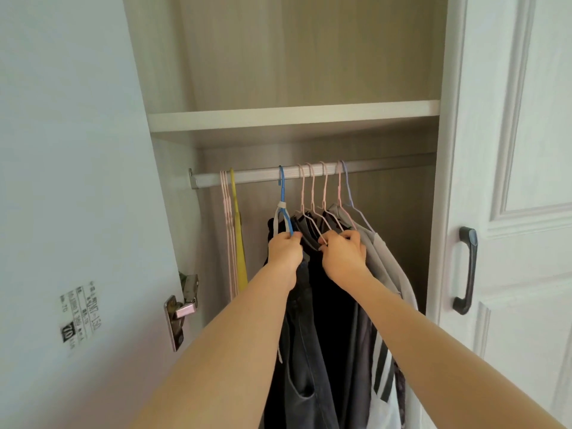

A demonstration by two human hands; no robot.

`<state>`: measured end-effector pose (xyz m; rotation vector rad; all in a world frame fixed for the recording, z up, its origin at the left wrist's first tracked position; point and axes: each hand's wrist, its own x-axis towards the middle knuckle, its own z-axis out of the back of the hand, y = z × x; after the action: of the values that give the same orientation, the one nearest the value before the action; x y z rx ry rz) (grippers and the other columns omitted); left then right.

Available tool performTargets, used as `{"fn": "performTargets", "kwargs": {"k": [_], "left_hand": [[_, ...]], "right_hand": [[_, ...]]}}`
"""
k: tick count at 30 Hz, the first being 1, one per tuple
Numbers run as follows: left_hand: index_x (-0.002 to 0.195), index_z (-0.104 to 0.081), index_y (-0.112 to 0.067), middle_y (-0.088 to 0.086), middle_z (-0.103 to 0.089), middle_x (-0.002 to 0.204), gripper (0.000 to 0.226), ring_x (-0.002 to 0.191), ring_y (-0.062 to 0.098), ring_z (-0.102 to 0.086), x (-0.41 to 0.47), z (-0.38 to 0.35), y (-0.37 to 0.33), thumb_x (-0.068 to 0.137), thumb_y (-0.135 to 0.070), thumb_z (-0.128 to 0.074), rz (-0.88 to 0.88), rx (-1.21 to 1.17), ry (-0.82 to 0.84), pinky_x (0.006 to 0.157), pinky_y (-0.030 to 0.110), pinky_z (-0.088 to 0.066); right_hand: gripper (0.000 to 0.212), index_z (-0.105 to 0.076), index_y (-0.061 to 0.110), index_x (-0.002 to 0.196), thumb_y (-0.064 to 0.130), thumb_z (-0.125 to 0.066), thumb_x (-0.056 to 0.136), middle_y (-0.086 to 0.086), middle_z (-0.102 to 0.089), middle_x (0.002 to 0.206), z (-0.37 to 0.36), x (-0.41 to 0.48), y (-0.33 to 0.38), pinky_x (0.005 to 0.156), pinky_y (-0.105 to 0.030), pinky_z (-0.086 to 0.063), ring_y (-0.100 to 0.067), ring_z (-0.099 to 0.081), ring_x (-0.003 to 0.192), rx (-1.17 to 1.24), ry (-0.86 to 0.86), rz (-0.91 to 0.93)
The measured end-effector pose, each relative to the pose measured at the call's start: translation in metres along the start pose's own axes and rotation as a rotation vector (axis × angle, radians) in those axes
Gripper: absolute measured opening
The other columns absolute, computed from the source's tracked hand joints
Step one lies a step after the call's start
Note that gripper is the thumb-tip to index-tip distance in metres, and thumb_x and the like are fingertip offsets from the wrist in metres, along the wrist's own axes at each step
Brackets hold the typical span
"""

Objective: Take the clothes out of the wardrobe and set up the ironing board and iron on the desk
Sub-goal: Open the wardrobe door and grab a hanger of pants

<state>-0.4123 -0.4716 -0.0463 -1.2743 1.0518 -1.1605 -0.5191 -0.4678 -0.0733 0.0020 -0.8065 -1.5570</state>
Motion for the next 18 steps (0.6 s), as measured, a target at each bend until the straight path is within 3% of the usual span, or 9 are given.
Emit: {"fn": "performTargets", "kwargs": {"k": [5,9,13,18], "left_hand": [[0.109,-0.058,-0.013,-0.001,-0.054,0.079,0.019,0.068,0.007,-0.047,0.003,0.006,-0.008,0.100,-0.020,-0.044,-0.035,-0.023,-0.026,0.054,0.020,-0.032],[0.113,-0.058,-0.011,-0.002,-0.055,0.079,0.021,0.068,0.005,-0.049,0.002,0.010,-0.028,0.101,-0.018,-0.042,-0.059,-0.114,-0.077,0.056,0.020,-0.036],[0.115,-0.058,-0.010,-0.001,-0.055,0.079,0.023,0.068,0.006,-0.049,-0.007,0.009,-0.044,0.100,-0.017,-0.042,-0.098,-0.122,-0.069,0.057,0.019,-0.036],[0.113,-0.059,-0.013,-0.002,-0.057,0.082,0.021,0.072,0.006,-0.050,-0.025,0.017,-0.040,0.100,-0.018,-0.043,-0.087,-0.104,-0.081,0.058,0.022,-0.035]], "right_hand": [[0.020,-0.057,0.017,0.102,0.004,-0.044,0.093,-0.003,-0.044,0.114,0.004,0.002,0.017,0.102,-0.042,-0.021,-0.026,-0.025,0.128,0.177,0.015,-0.144],[0.022,-0.061,0.013,0.102,0.008,-0.040,0.096,-0.006,-0.046,0.121,0.019,0.004,0.032,0.091,-0.036,-0.021,-0.029,-0.027,0.125,0.386,0.031,-0.258],[0.020,-0.059,0.017,0.101,0.010,-0.041,0.097,-0.010,-0.051,0.129,0.037,0.001,0.041,0.104,-0.045,-0.023,-0.031,-0.029,0.130,0.324,0.018,-0.181],[0.018,-0.059,0.011,0.100,0.016,-0.043,0.096,-0.013,-0.061,0.114,0.052,-0.026,0.039,0.092,-0.040,-0.045,-0.030,-0.055,0.106,0.462,0.000,-0.135]]}}
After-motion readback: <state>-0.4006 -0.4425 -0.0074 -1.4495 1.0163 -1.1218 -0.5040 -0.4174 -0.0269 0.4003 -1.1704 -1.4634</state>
